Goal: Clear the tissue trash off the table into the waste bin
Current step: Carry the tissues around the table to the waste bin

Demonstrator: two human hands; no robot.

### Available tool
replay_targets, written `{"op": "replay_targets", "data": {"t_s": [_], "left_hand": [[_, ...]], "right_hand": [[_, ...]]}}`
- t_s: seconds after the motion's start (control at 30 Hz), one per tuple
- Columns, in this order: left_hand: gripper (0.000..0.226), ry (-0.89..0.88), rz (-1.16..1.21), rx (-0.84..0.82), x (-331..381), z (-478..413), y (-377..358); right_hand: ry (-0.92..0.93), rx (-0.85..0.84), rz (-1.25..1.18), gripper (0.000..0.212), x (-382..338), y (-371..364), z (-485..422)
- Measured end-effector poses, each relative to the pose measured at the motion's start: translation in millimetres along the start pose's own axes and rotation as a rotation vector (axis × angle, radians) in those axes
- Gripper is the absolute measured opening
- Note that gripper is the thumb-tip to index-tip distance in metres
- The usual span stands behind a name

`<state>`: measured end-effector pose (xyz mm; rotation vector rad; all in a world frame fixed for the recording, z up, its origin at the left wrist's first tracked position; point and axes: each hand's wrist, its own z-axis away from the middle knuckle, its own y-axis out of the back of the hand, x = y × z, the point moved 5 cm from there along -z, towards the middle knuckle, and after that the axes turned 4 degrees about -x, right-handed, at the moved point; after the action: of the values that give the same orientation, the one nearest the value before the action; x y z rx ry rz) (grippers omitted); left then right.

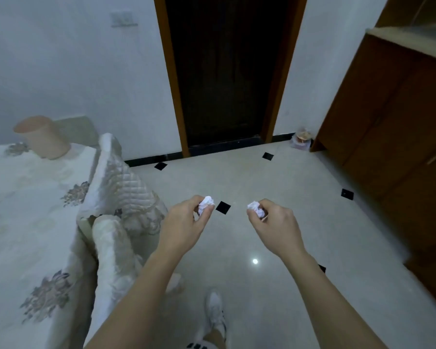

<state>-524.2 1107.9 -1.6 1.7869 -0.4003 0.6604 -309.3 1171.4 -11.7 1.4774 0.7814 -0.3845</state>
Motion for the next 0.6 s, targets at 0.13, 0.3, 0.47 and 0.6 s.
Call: {"op": "replay_targets", "data": {"t_s": [0.13, 0.3, 0.47, 0.6], "left_hand": [[0.026, 0.048, -0.002, 0.019, -33.5, -76.6, 5.0], [0.028, 0.118, -0.026, 0.048, -75.7, -172.7, 19.0], [0.033, 0.155, -0.030, 0.067, -109.2, -237.9, 29.5], [0.034, 0.166, -0.038, 0.107, -129.2, -280.1, 37.2]], "right_hand": [[0.014, -0.033, 0.001, 0.039, -13.0, -24.7, -87.6], [0.062, -0.079, -0.025, 0.041, -49.4, -57.7, -196.7], [0.133, -0.110, -0.041, 0.043, -72.9, -86.8, -269.8], [0.179, -0.153, -0.030, 0.043, -84.6, -107.4, -324.8]]}}
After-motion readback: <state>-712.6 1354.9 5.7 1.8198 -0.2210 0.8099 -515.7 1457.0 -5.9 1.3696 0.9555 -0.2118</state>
